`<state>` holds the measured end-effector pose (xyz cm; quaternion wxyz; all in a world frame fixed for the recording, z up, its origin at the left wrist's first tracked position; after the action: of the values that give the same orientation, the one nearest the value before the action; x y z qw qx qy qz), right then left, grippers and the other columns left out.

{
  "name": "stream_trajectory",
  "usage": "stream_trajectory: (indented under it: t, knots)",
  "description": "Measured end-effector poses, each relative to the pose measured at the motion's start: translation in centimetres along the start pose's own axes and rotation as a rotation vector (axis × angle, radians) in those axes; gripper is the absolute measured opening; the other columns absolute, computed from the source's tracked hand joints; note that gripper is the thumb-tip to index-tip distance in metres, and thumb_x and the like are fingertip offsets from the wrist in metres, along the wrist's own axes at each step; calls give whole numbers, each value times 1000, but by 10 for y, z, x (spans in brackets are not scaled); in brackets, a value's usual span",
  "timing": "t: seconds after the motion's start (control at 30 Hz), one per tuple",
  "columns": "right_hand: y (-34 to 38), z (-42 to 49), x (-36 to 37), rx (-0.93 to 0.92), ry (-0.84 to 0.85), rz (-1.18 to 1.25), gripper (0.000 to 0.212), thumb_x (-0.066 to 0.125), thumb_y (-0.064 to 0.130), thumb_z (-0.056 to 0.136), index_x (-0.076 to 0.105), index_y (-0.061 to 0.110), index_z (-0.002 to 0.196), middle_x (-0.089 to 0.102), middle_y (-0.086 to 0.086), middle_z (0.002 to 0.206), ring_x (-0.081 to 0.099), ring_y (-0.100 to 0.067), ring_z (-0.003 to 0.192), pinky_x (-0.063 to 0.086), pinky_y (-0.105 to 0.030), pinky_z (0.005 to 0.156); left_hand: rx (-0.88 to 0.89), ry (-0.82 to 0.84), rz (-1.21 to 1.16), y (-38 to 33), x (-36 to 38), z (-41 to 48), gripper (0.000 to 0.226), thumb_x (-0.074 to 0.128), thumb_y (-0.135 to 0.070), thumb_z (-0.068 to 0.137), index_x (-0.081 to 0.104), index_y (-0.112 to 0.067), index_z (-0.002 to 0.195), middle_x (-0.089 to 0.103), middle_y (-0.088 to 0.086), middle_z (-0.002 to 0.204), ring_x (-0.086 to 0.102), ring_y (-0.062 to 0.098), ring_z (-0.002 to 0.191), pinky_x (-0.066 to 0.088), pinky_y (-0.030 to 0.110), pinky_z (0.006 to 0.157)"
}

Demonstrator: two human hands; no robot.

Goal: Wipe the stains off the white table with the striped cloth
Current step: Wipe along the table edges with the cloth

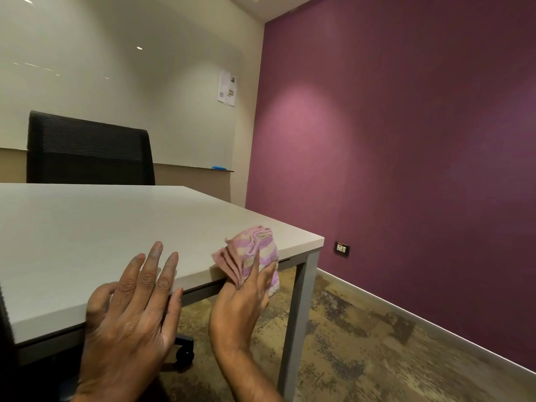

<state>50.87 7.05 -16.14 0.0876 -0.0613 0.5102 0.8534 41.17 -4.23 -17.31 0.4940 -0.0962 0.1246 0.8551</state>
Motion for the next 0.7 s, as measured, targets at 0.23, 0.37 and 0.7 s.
stream_trajectory:
  t: [0.23,0.37,0.7]
  knots:
    - [19,-47,6,-102,94,35,109,45,-1,88,-7,77,144,-37,29,161,-30,1,152,-14,-39,127,-31,-30,-21,0,1,0,64,41,-35,103,31,-13,162,32,5,170,47,27,147,34,48,103]
    - [20,-65,1,-168,186,36,113,44,-5,82,-3,77,145,-31,31,162,-32,8,148,-16,-21,120,-10,-13,9,0,2,-4,73,50,-36,97,31,-8,161,31,8,170,39,27,152,33,49,103]
    - [24,-73,-36,-172,368,249,73,49,6,91,37,34,157,36,13,163,41,-7,146,38,-36,119,-111,26,-101,-7,-10,5,64,51,-33,98,45,-3,154,41,20,163,43,33,146,31,46,100]
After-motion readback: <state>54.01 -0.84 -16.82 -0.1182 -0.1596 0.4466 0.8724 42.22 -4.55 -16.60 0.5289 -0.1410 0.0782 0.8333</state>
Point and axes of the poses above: each hand's wrist, its own z-axis towards the middle knuckle, its own x-axis out of the palm, y = z × x, the point moved 2 cm from there along z, towards the middle knuckle
